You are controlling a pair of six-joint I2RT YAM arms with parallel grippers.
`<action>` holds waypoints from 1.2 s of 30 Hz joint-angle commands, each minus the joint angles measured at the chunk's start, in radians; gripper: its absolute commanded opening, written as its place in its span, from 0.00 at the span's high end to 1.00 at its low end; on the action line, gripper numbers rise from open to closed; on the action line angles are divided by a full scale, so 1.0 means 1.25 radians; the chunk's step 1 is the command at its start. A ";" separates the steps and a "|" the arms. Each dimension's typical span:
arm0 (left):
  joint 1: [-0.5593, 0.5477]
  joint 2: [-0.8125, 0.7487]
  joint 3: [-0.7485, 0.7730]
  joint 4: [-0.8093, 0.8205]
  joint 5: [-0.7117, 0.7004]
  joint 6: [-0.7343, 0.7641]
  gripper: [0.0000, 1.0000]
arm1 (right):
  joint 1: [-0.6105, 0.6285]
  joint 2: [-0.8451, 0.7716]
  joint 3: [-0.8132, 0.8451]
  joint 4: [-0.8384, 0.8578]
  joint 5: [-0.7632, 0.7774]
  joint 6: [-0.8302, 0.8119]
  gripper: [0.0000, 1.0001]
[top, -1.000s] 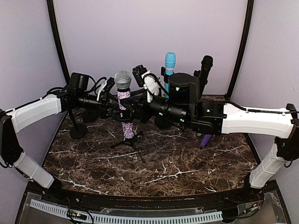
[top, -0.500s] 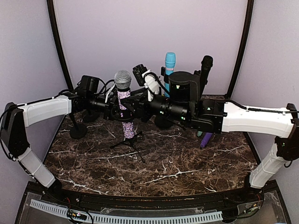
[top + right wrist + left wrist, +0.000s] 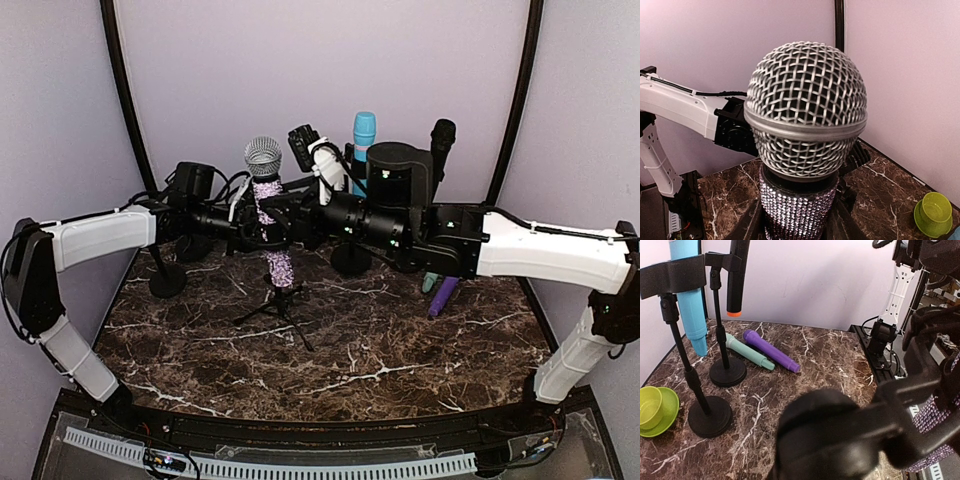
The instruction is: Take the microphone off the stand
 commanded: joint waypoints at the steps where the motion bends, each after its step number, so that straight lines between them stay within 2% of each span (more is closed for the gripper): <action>1: -0.002 -0.059 -0.029 -0.055 -0.118 0.068 1.00 | 0.005 -0.029 0.073 0.103 0.000 -0.029 1.00; 6: -0.003 -0.105 -0.056 -0.081 -0.168 0.140 1.00 | 0.005 -0.022 0.107 0.121 0.006 -0.049 1.00; 8: -0.002 -0.129 -0.083 -0.050 -0.211 0.137 1.00 | 0.005 -0.021 0.115 0.137 0.008 -0.052 1.00; 15: -0.002 -0.172 -0.119 -0.038 -0.252 0.116 1.00 | 0.005 -0.034 0.110 0.247 0.043 -0.026 1.00; 24: 0.006 -0.219 -0.171 -0.003 -0.310 0.060 1.00 | 0.003 -0.135 0.122 0.213 0.200 -0.018 1.00; 28: 0.007 -0.235 -0.185 -0.001 -0.305 0.056 1.00 | 0.002 -0.215 0.041 0.208 0.264 0.013 1.00; 36: 0.010 -0.251 -0.194 -0.010 -0.293 0.054 1.00 | -0.009 -0.442 -0.222 0.202 0.454 0.107 1.00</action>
